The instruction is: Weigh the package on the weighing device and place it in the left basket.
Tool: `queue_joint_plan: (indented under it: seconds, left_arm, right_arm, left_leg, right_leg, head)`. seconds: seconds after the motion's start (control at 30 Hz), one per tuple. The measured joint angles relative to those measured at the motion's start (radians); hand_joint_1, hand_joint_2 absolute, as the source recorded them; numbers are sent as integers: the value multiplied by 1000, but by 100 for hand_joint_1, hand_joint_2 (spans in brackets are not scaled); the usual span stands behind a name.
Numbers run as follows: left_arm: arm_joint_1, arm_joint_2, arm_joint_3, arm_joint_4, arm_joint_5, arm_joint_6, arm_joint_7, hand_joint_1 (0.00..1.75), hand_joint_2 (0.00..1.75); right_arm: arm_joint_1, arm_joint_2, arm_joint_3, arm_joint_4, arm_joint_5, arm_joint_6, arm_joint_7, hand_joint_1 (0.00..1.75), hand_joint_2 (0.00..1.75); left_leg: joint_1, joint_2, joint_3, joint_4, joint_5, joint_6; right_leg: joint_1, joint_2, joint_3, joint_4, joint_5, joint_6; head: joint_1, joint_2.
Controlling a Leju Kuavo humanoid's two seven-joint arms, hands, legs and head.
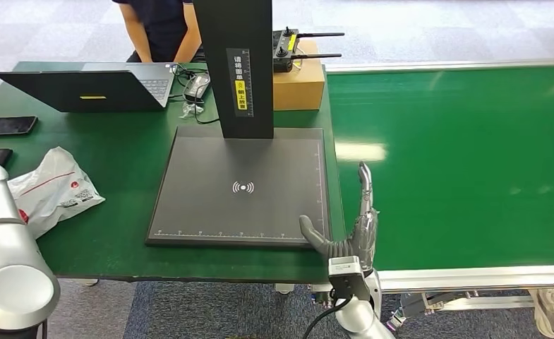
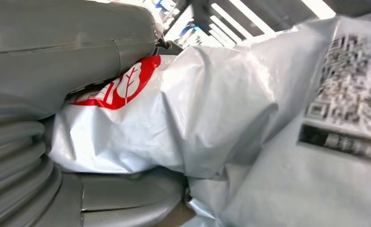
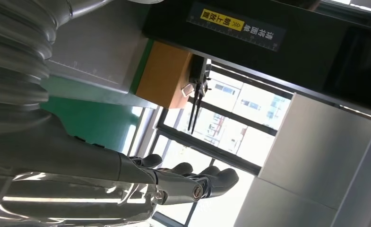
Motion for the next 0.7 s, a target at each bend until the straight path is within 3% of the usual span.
queue_joint_plan:
  seconds: [0.23,0.7]
  left_arm:
    - [-30,53,-43,179,39,0,83,0,175]
    - [-44,59,-105,297,51,0,28,0,175]
  right_arm:
    - [-1,4,-1,1,0,0,0,0,175]
    - [-13,6,0,13,-5,0,0,0,175]
  left_leg:
    - [0,0,0,0,0,0]
    - [0,0,0,0,0,0]
  right_leg:
    - [0,0,0,0,0,0]
    - [0,0,0,0,0,0]
  head:
    - [0,0]
    - [0,0]
